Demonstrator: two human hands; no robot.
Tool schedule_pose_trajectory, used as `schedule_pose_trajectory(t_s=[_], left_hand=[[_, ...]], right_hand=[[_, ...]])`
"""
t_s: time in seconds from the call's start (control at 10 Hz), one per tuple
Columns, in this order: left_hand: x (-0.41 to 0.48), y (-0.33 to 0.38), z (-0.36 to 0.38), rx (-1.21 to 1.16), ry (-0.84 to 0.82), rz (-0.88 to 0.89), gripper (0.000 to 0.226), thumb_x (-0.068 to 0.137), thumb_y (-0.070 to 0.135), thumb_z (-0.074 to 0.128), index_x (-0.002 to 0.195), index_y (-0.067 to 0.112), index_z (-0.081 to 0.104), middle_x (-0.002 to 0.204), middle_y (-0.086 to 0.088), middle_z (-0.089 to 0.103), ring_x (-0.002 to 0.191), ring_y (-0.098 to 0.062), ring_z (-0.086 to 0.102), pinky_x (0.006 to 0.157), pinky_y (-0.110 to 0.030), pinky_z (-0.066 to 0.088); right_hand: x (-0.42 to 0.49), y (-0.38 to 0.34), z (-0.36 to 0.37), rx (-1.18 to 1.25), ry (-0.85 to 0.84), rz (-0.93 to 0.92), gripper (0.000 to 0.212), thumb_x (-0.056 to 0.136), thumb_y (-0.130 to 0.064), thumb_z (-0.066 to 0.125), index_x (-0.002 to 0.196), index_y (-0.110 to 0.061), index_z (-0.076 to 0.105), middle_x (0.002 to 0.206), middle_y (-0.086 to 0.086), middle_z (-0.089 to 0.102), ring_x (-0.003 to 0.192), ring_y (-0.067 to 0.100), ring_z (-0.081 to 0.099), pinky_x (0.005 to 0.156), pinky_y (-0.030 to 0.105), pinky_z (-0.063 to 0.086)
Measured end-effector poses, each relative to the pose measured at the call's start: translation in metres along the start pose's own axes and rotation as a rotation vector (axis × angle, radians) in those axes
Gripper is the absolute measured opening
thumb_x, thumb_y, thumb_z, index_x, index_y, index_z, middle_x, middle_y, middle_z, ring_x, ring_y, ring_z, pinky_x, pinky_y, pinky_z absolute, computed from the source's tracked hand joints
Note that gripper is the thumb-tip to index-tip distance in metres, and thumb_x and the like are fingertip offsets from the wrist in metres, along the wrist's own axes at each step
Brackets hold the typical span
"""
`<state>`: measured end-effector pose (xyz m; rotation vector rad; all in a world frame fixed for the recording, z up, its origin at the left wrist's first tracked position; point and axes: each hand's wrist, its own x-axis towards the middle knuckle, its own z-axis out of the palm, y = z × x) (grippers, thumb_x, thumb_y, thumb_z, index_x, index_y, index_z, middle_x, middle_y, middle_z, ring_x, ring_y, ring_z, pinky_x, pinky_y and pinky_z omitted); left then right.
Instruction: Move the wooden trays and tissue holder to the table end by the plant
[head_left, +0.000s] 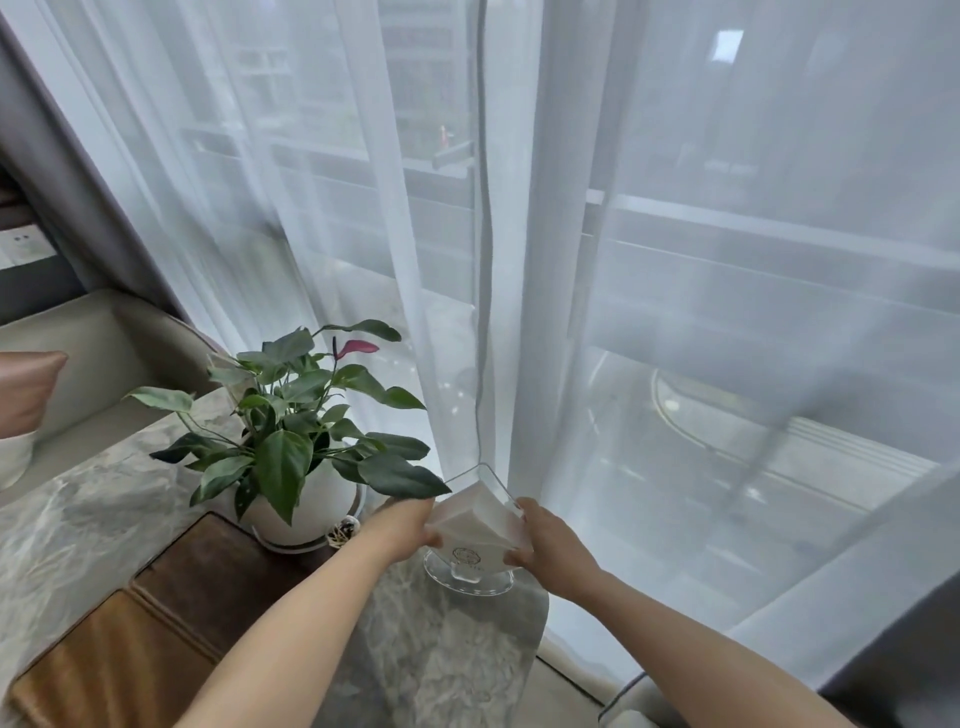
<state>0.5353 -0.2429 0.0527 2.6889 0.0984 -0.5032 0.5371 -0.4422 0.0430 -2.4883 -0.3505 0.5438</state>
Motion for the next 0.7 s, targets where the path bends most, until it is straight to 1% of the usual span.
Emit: schedule_pose_trajectory(t_s=[0.1,0.2,0.3,0.4,0.5,0.6,0.7], left_hand=[[0.002,-0.001,-0.001,0.046,-0.013,-0.012,0.048,0.084,0.025,0.067,0.125,0.01,0.048,0.127,-0.009,0.057,0.119,-0.028,0.053,0.1,-0.041,0.047],[0.003,-0.002,-0.002,0.139,-0.022,-0.018,0.053,0.088,0.028,0.061,0.134,0.012,0.041,0.134,-0.009,0.055,0.122,-0.03,0.053,0.101,-0.041,0.047],[-0.001,0.0,-0.001,0.194,-0.029,-0.015,0.059,0.092,0.03,0.054,0.143,0.012,0.031,0.14,-0.011,0.05,0.127,-0.031,0.05,0.103,-0.04,0.044],[-0.006,-0.002,-0.001,0.219,-0.026,-0.022,0.048,0.094,0.034,0.05,0.133,0.008,0.04,0.132,-0.014,0.055,0.121,-0.031,0.053,0.098,-0.038,0.045],[-0.013,-0.004,-0.003,0.236,-0.036,-0.026,0.053,0.096,0.039,0.045,0.137,0.007,0.036,0.14,-0.016,0.047,0.128,-0.031,0.046,0.104,-0.038,0.04],[-0.022,-0.008,-0.007,0.256,-0.044,-0.03,0.059,0.098,0.043,0.037,0.142,0.003,0.03,0.148,-0.018,0.035,0.136,-0.031,0.036,0.111,-0.039,0.034],[-0.03,-0.015,-0.013,0.257,-0.085,-0.049,0.061,0.098,0.046,0.031,0.142,0.003,0.032,0.15,-0.016,0.034,0.139,-0.029,0.033,0.113,-0.039,0.032]], right_hand=[[0.002,-0.001,0.001,-0.008,-0.005,0.007,0.066,0.084,-0.022,0.063,0.138,-0.012,0.027,0.132,0.012,0.049,0.115,0.029,0.05,0.093,0.035,0.042],[0.003,-0.002,0.004,-0.013,-0.003,0.006,0.065,0.085,-0.024,0.061,0.138,-0.013,0.026,0.132,0.011,0.048,0.116,0.029,0.049,0.093,0.037,0.043],[0.002,-0.004,0.005,-0.009,-0.006,0.019,0.062,0.085,-0.023,0.06,0.136,-0.013,0.027,0.131,0.011,0.048,0.113,0.03,0.05,0.092,0.039,0.044],[-0.001,-0.005,0.005,-0.018,-0.018,0.011,0.068,0.085,-0.024,0.06,0.14,-0.013,0.022,0.138,0.011,0.043,0.12,0.028,0.046,0.097,0.039,0.044],[-0.008,-0.012,-0.001,-0.043,-0.01,-0.032,0.081,0.086,-0.029,0.061,0.146,-0.011,0.01,0.154,0.008,0.023,0.139,0.024,0.028,0.109,0.035,0.033],[-0.012,-0.017,-0.009,-0.092,0.039,-0.107,0.085,0.089,-0.036,0.055,0.148,-0.008,0.0,0.159,0.005,0.003,0.146,0.017,0.009,0.116,0.028,0.017],[-0.021,-0.032,-0.025,-0.144,0.086,-0.151,0.09,0.086,-0.056,0.038,0.147,-0.006,-0.006,0.159,0.007,-0.007,0.147,0.016,-0.002,0.117,0.023,0.004]])
